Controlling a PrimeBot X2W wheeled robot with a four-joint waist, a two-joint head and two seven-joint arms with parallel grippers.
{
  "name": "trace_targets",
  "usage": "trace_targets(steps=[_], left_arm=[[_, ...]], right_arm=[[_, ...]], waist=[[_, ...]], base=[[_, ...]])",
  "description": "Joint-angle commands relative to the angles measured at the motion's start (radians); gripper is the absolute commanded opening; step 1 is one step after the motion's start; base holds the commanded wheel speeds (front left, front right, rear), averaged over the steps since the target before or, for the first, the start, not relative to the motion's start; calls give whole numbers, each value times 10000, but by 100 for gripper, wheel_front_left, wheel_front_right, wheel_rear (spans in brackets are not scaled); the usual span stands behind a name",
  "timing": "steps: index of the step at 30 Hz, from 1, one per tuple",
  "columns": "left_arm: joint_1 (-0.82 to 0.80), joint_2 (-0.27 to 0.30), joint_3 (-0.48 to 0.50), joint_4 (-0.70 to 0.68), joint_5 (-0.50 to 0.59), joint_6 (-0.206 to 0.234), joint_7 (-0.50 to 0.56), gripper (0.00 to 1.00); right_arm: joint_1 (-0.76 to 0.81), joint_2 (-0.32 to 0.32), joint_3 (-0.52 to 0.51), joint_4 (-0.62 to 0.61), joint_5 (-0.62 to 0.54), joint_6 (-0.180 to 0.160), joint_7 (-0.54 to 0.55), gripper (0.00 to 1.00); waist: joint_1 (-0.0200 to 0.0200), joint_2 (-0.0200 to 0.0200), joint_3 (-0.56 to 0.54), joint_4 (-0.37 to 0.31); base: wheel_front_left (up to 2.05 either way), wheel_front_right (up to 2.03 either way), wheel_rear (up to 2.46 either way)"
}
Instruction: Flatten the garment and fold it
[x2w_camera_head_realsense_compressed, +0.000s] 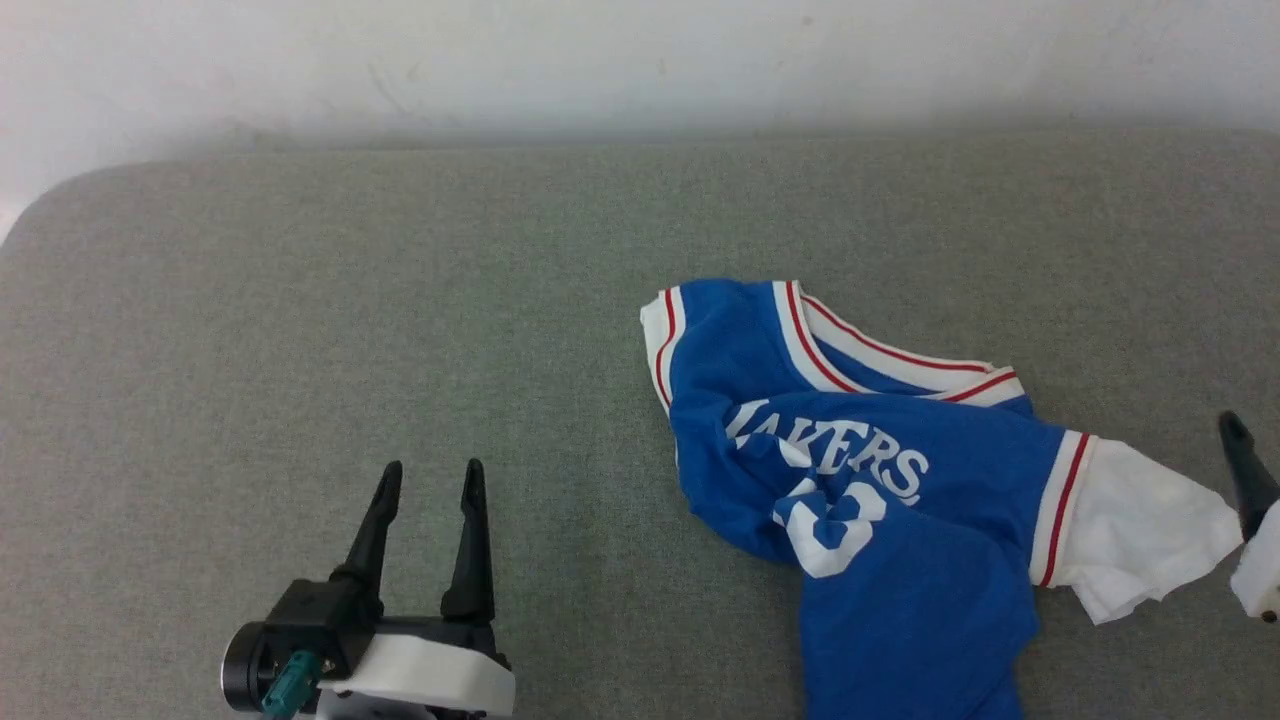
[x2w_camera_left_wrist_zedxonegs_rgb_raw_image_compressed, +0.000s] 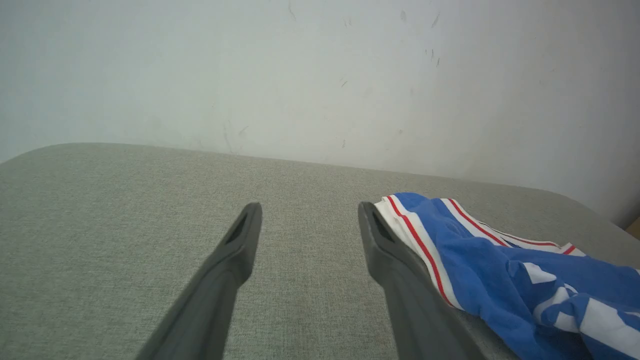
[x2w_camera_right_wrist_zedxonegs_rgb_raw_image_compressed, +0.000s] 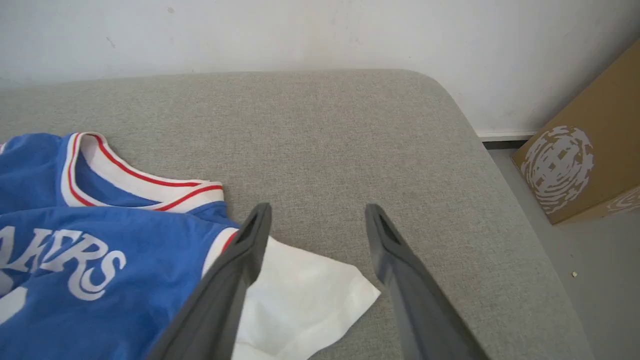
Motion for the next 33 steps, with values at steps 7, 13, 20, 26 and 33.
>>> trace_targets(steps=[7, 13, 20, 26, 33], left_arm=[[-626, 54, -81, -56, 145, 48, -46, 100], [-935, 102, -158, -24, 225, 32, -47, 100], [-1076, 148, -180, -1, 240, 74, -47, 100], [-994, 122, -143, 0, 162, 135, -48, 100], [-1091, 80, -189, -55, 154, 113, -48, 100]], right_arm=[[-201, 425, -906, 1929, -637, -7, -169, 100], [-743, 752, -850, 3488, -710, -7, -528, 100], [-1329, 782, -784, 4479, -731, -7, -267, 0], [-2199, -165, -89, 3153, -653, -7, -381, 0], [-3682, -2185, 528, 1785, -801, -7, -334, 0]], waist=[[-1, 0, 1124, -88], [-1, 0, 1462, -77], [-1, 0, 1546, -23], [-1, 0, 1470, -48], [-1, 0, 1649, 46]], base=[[0, 0, 0], [0, 0, 0], [0, 0, 0], [0, 0, 0], [0, 0, 0]])
